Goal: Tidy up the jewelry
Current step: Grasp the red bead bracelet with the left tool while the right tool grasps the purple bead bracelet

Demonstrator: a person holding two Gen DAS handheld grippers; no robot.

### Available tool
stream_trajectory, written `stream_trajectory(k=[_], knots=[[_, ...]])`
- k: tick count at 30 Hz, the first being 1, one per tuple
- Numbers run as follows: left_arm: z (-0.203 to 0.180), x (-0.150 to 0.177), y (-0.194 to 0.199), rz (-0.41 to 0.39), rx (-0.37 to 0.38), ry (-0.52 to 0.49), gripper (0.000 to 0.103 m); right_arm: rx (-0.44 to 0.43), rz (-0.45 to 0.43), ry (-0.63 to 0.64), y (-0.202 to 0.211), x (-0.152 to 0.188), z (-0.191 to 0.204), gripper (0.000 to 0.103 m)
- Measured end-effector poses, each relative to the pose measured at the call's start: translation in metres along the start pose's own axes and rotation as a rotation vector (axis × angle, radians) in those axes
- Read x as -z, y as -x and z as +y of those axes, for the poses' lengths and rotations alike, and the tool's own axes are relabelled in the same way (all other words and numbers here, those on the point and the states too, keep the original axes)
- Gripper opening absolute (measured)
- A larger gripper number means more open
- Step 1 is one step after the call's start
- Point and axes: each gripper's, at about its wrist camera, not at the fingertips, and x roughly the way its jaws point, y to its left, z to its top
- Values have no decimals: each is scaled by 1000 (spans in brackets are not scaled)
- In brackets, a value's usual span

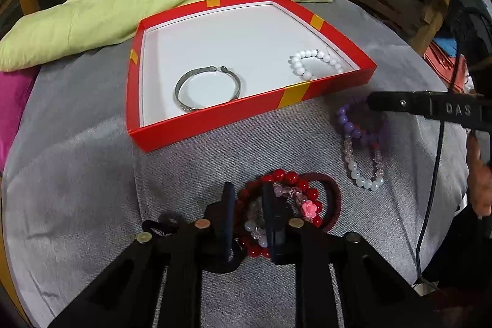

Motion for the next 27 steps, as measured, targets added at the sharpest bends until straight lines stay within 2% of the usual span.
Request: stream_trajectory(k=[2,8,15,21,22,23,25,27], knots=[[0,-1,0,-5,-3,-5,9,-9,8,-20,-3,-2,-2,9],[7,-2,3,-28,7,31,4,-41,60,-30,-12,-3,1,12],[21,-9,12,-85,-9,94,4,-31,74,-12,-18,0,4,13],[20,-7,16,-72,43,48,4,-2,34,73,-16,2,18,10],[18,-6,16,-60,45,33,8,-1,24,77,-16,1,19,10],[17,-5,15,-51,44,21,17,-1,13,79,-13,0,19,10],[14,-2,13,-38,31,0,24,2,-10,66,-9,-2,17,10],[11,1,10,-19,38,-21,24,11,-26,30,-7,-4,10,10]])
